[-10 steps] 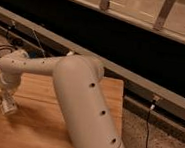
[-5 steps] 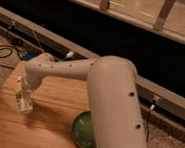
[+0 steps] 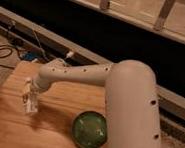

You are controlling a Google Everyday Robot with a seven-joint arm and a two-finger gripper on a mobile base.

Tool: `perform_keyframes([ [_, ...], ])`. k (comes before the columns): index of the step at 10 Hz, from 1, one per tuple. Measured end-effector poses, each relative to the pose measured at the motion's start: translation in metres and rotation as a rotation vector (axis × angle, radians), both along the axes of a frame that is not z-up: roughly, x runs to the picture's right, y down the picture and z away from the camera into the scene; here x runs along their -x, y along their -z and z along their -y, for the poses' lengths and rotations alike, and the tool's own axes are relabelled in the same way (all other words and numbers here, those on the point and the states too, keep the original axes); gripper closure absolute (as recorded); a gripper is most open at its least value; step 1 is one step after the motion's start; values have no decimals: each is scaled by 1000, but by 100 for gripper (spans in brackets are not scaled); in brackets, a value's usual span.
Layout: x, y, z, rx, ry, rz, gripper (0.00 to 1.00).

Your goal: Place the bottle in the ceramic bowl

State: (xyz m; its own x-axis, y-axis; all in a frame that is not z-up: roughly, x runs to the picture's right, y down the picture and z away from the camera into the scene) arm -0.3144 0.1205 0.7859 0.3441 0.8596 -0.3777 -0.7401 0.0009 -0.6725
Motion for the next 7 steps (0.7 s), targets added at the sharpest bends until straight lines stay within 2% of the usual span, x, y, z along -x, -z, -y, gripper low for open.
perform_keyframes([
  [3, -6, 0, 12, -13, -6, -32, 100],
  [5, -43, 1, 40, -51, -65, -65, 100],
  [7, -84, 10, 52, -91, -124, -101, 100],
])
